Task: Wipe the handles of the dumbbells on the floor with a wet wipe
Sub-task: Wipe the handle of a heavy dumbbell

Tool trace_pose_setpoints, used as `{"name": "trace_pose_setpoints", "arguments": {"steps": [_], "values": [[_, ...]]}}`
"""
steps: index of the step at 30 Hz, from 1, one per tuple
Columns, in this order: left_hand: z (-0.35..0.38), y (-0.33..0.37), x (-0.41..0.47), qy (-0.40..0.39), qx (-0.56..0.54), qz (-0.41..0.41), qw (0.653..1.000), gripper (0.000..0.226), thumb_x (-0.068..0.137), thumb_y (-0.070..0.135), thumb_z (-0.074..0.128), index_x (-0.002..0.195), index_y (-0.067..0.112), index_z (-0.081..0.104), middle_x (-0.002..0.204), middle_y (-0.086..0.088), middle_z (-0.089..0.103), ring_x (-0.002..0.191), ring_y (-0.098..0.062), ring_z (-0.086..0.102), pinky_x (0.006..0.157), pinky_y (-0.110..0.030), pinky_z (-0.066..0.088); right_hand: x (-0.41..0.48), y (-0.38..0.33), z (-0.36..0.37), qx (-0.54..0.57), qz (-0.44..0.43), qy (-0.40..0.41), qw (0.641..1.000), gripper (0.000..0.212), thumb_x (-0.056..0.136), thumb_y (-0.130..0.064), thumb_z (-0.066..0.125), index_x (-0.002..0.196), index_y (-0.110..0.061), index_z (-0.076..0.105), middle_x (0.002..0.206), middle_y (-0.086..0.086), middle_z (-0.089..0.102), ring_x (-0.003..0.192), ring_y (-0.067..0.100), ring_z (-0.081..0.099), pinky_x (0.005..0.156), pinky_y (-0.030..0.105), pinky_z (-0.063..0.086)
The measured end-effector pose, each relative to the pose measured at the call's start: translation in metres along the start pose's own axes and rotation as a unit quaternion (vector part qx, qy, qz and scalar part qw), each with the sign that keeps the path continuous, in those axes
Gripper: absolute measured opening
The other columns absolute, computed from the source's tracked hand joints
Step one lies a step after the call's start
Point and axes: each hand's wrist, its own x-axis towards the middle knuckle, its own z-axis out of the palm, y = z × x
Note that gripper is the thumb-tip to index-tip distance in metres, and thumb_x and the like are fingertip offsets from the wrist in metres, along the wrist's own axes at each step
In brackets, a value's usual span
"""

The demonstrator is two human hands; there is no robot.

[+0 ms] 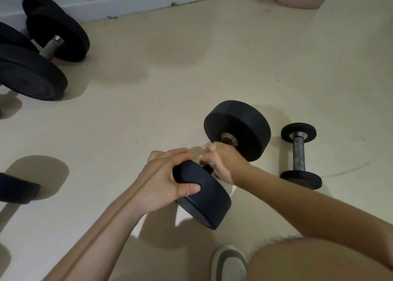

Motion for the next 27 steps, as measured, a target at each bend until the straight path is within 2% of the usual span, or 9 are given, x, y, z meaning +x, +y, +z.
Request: {"name": "trace_pose_setpoints", "arguments": {"steps": [3, 7, 10, 12, 15, 17, 18, 23, 27], "values": [[0.001, -0.001, -0.003, -0.010, 0.008, 0.025, 1.000, 0.081, 0.061, 0.064, 0.065, 0.136, 0.041, 0.044, 0.120, 0.049, 0.026, 0.118, -0.006, 0.023, 0.095, -0.020, 0.023, 0.006, -0.005, -0.007, -0.004, -0.007, -0.069, 0.998, 0.024, 0.087, -0.016, 0.054, 0.109, -0.010, 0.064, 0.104, 0.012, 0.062, 0.095, 0.028, 0.057, 0.078, 0.043, 0.050], [0.007, -0.006, -0.005, 0.001, -0.046, 0.040, 0.998, 0.048, 0.087, 0.041, 0.064, 0.133, 0.042, 0.049, 0.120, 0.050, 0.030, 0.123, -0.003, 0.027, 0.097, -0.010, 0.021, 0.009, 0.012, -0.026, -0.104, 0.042, -0.003, 0.994, 0.030, 0.086, -0.009, 0.059, 0.112, -0.020, 0.067, 0.101, 0.002, 0.058, 0.094, 0.020, 0.055, 0.079, 0.028, 0.046], [0.012, -0.007, -0.006, 0.031, -0.099, 0.025, 0.994, 0.040, 0.088, 0.027, 0.066, 0.122, 0.045, 0.056, 0.114, 0.051, 0.041, 0.121, -0.002, 0.037, 0.103, -0.019, 0.028, 0.003, -0.009, -0.022, 0.153, 0.080, -0.061, 0.983, 0.018, 0.083, 0.001, 0.058, 0.084, -0.014, 0.068, 0.088, 0.006, 0.063, 0.086, 0.023, 0.060, 0.075, 0.031, 0.051], [0.014, -0.002, -0.007, 0.038, -0.119, 0.006, 0.992, 0.042, 0.082, 0.025, 0.072, 0.113, 0.049, 0.058, 0.104, 0.044, 0.052, 0.111, -0.001, 0.047, 0.097, -0.019, 0.036, 0.007, -0.014, -0.037, 0.439, 0.192, -0.051, 0.876, 0.027, 0.085, 0.008, 0.050, 0.071, -0.011, 0.062, 0.080, 0.003, 0.061, 0.078, 0.017, 0.059, 0.066, 0.025, 0.055], [0.009, 0.003, -0.004, 0.096, -0.217, -0.073, 0.969, 0.027, 0.085, 0.030, 0.069, 0.110, 0.038, 0.063, 0.103, 0.016, 0.065, 0.090, -0.002, 0.059, 0.081, -0.020, 0.048, 0.016, -0.005, -0.060, 0.608, 0.182, 0.026, 0.772, 0.025, 0.086, 0.012, 0.048, 0.101, 0.003, 0.066, 0.093, 0.011, 0.069, 0.078, 0.018, 0.061, 0.068, 0.027, 0.052], [-0.004, 0.011, -0.001, 0.127, -0.393, -0.127, 0.902, 0.021, 0.089, 0.031, 0.064, 0.110, 0.029, 0.062, 0.104, 0.000, 0.068, 0.079, -0.009, 0.063, 0.071, -0.023, 0.053, 0.014, -0.013, -0.071, 0.718, 0.152, 0.011, 0.679, 0.026, 0.087, 0.014, 0.045, 0.102, 0.004, 0.063, 0.084, 0.010, 0.068, 0.067, 0.015, 0.057, 0.056, 0.023, 0.046], [-0.012, 0.015, 0.002, 0.133, -0.463, -0.134, 0.866, 0.022, 0.089, 0.031, 0.063, 0.111, 0.026, 0.062, 0.104, -0.004, 0.069, 0.077, -0.012, 0.064, 0.071, -0.025, 0.054, 0.013, -0.022, -0.076, 0.735, 0.132, -0.001, 0.665, 0.026, 0.087, 0.014, 0.044, 0.098, 0.002, 0.065, 0.077, 0.008, 0.066, 0.064, 0.014, 0.056, 0.054, 0.022, 0.045], [-0.045, 0.027, 0.024, 0.215, -0.501, -0.083, 0.834, 0.024, 0.086, 0.025, 0.068, 0.098, 0.004, 0.066, 0.078, -0.009, 0.068, 0.064, -0.015, 0.061, 0.066, -0.027, 0.054, 0.022, -0.060, -0.095, 0.729, 0.082, -0.047, 0.678, 0.027, 0.091, 0.004, 0.043, 0.096, -0.003, 0.069, 0.075, 0.012, 0.063, 0.064, 0.015, 0.058, 0.058, 0.023, 0.048], [-0.085, 0.030, 0.032, 0.281, -0.515, -0.106, 0.803, 0.017, 0.088, 0.018, 0.067, 0.083, 0.002, 0.064, 0.060, -0.003, 0.061, 0.051, -0.011, 0.053, 0.055, -0.024, 0.049, 0.034, -0.087, -0.143, 0.705, 0.105, -0.087, 0.696, 0.043, 0.093, -0.048, 0.050, 0.112, -0.011, 0.063, 0.094, 0.010, 0.067, 0.083, 0.021, 0.065, 0.071, 0.033, 0.052]]}}
